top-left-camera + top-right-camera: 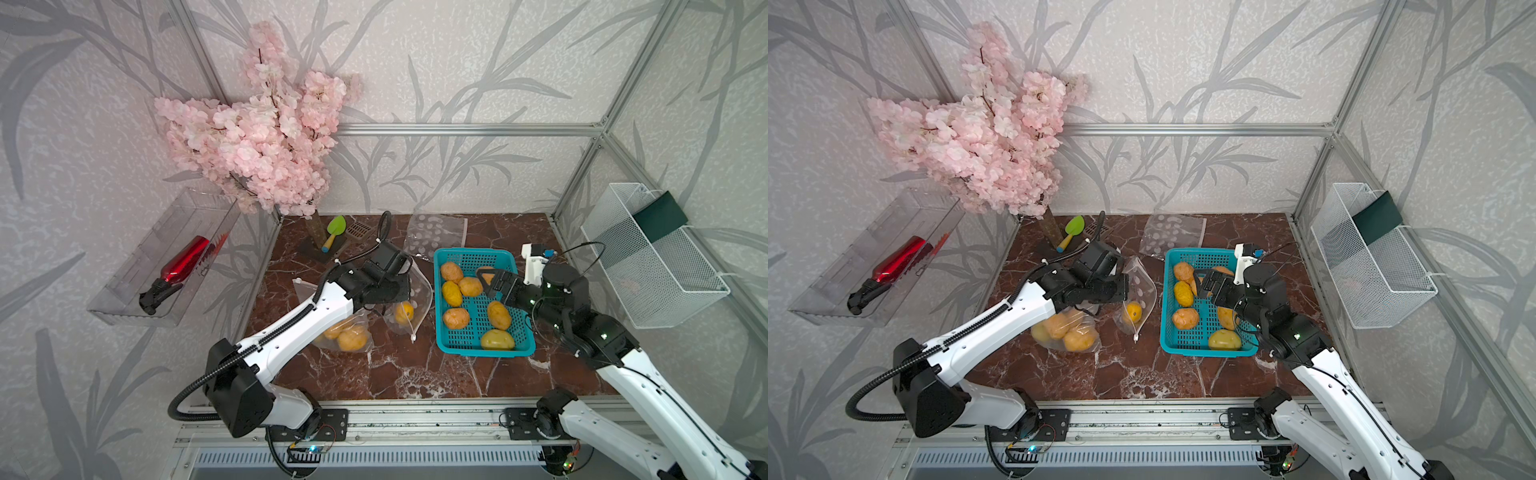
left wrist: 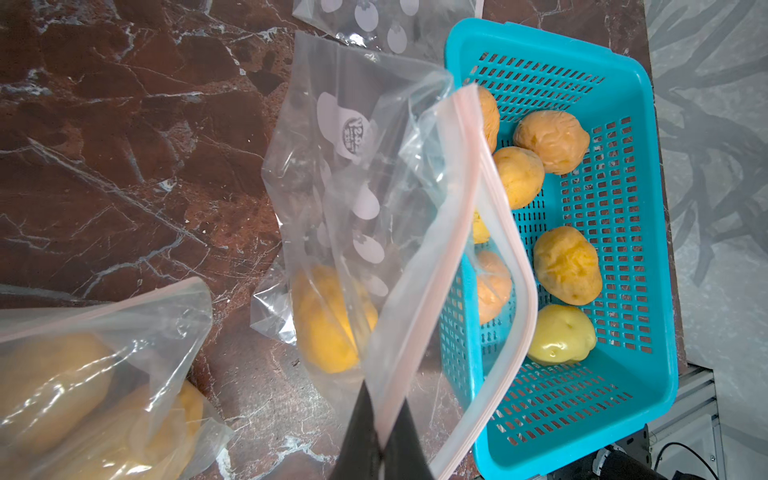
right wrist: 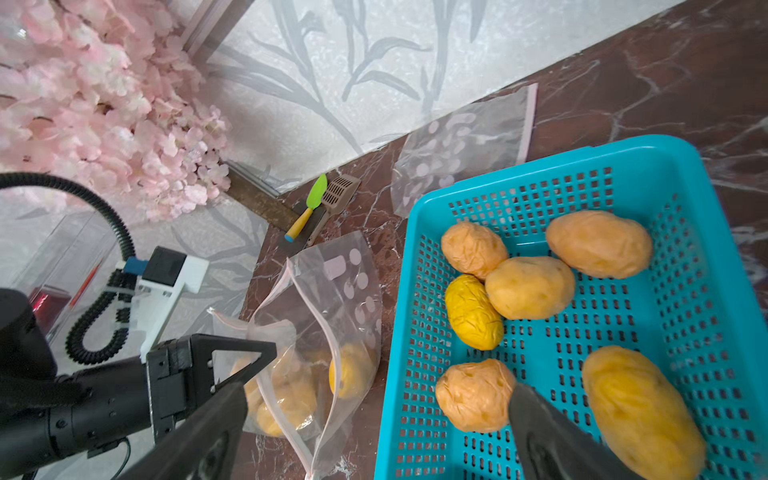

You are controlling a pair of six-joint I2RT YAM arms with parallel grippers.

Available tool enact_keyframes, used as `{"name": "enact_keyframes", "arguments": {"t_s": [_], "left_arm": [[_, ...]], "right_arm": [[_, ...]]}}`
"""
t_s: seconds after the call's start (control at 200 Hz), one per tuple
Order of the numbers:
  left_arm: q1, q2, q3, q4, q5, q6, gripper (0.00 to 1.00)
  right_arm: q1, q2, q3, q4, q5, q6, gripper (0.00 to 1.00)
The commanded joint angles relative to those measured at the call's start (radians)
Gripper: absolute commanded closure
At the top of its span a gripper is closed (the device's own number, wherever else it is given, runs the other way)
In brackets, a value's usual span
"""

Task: Put the potatoes into a zipper bag and zip it
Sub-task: Pick up the potato from the basket.

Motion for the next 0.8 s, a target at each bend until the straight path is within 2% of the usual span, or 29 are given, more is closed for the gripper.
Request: {"name": "enact_keyframes", "arguments": {"t_s": [0.0,0.075,0.16,0.32,0.49,0.63,0.795], "left_arm": [[0.007,-0.011,-0.005,-0.016,-0.026,-0.005,1.0],[0.008,-0.008,-0.003,-0.014,-0.02,-0.007,1.0],[0.009,-0.006,-0.007,-0.012,-0.019,-0.006,1.0],[0.012,0.001,-0.002,-0.019,-0.023,-0.007,1.0],[0.012,-0.003,-0.003,-0.016,-0.015,-0.005,1.0],[0.012,-0.003,-0.003,-0.018,-0.021,-0.005,1.0],[0.014,0.0,0.0,-0.025,-0.043,-0.004,1.0]], "right_arm": [[-0.031,0.028,0.047,-0.142,-0.064,-0.124,0.01],[-0.042,0.044,0.072,-0.277,-0.025,-0.195,0.01],[-0.046,0.079,0.117,-0.455,0.095,-0.202,0.01],[-0.046,0.1,0.066,-0.56,0.182,-0.168,0.0],[-0.046,0.116,0.001,-0.557,0.096,-0.177,0.03],[-0.037,0.178,-0.004,-0.571,0.059,-0.199,0.09],[0.055,0.269,-0.004,-0.58,0.129,-0.182,0.11]]}}
